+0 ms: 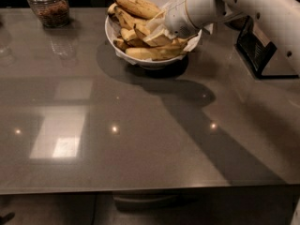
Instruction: Pick banana from white bowl
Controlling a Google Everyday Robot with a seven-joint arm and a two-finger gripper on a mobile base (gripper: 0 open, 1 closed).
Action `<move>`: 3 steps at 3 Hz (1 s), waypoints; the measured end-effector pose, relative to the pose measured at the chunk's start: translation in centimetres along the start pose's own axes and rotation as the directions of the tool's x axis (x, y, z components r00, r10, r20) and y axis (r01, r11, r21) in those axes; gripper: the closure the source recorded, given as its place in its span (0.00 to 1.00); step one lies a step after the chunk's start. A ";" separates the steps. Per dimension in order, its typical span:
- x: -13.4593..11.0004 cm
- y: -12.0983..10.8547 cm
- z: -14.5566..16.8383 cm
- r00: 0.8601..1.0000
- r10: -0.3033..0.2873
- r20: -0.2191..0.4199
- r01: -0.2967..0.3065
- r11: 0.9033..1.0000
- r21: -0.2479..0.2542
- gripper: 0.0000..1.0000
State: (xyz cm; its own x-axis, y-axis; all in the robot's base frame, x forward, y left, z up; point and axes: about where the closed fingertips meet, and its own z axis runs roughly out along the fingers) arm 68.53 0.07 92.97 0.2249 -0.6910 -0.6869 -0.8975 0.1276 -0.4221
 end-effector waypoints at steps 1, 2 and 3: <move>-2.7 0.4 -1.5 1.000 -0.017 0.017 0.017 1.000 -0.015 1.00; -4.7 0.8 -3.4 0.999 -0.028 0.017 0.028 0.999 -0.032 1.00; -5.7 1.7 -5.2 1.000 -0.014 -0.003 0.014 0.998 -0.053 1.00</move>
Offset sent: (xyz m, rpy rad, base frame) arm -0.0493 0.0073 0.0793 -0.0129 0.0018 0.0615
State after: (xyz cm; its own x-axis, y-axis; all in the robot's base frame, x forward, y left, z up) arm 63.77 0.51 99.26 0.2364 -0.6946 -0.6794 -0.9132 0.0801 -0.3996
